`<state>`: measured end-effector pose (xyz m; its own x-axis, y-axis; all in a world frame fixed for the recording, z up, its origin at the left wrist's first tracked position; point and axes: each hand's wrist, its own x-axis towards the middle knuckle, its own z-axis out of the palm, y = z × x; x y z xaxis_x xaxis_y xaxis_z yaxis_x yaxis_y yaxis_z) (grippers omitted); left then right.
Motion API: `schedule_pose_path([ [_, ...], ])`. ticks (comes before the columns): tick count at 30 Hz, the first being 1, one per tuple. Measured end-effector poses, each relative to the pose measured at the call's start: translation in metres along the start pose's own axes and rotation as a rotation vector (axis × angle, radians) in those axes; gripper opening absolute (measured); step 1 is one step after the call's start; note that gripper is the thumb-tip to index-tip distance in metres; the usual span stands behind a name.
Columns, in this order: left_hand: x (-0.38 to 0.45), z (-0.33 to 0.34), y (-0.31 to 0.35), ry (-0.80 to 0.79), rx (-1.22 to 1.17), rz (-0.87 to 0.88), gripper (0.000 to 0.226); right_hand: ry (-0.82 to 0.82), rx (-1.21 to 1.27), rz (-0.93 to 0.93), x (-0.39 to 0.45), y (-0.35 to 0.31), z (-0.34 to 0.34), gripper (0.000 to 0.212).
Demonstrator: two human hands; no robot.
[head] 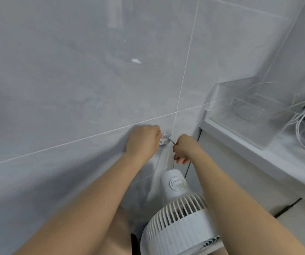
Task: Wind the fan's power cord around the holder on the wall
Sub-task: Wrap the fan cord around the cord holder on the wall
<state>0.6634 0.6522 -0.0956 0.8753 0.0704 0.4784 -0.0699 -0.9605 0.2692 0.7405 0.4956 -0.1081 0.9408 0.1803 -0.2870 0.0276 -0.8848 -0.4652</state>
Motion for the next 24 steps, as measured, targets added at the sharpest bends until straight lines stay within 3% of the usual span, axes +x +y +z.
schedule_pose_path([
  [3,0.017,0.003,0.012,0.000,0.013,-0.025,0.023,-0.002,0.105,0.073,-0.002,-0.006,0.001,0.022],
  [8,0.029,0.009,0.025,0.010,0.048,-0.052,0.024,-0.008,0.649,0.191,-0.004,-0.015,-0.004,0.018],
  [15,0.028,0.006,0.027,-0.018,0.091,-0.070,0.025,0.228,1.346,0.191,-0.021,-0.042,0.033,0.051],
  [19,0.028,0.008,0.022,-0.016,0.087,-0.058,0.027,0.281,1.296,0.197,-0.027,-0.031,0.041,0.059],
  [24,0.031,0.011,0.023,-0.012,0.078,-0.081,0.027,0.147,1.008,0.130,-0.025,-0.012,0.033,0.058],
])
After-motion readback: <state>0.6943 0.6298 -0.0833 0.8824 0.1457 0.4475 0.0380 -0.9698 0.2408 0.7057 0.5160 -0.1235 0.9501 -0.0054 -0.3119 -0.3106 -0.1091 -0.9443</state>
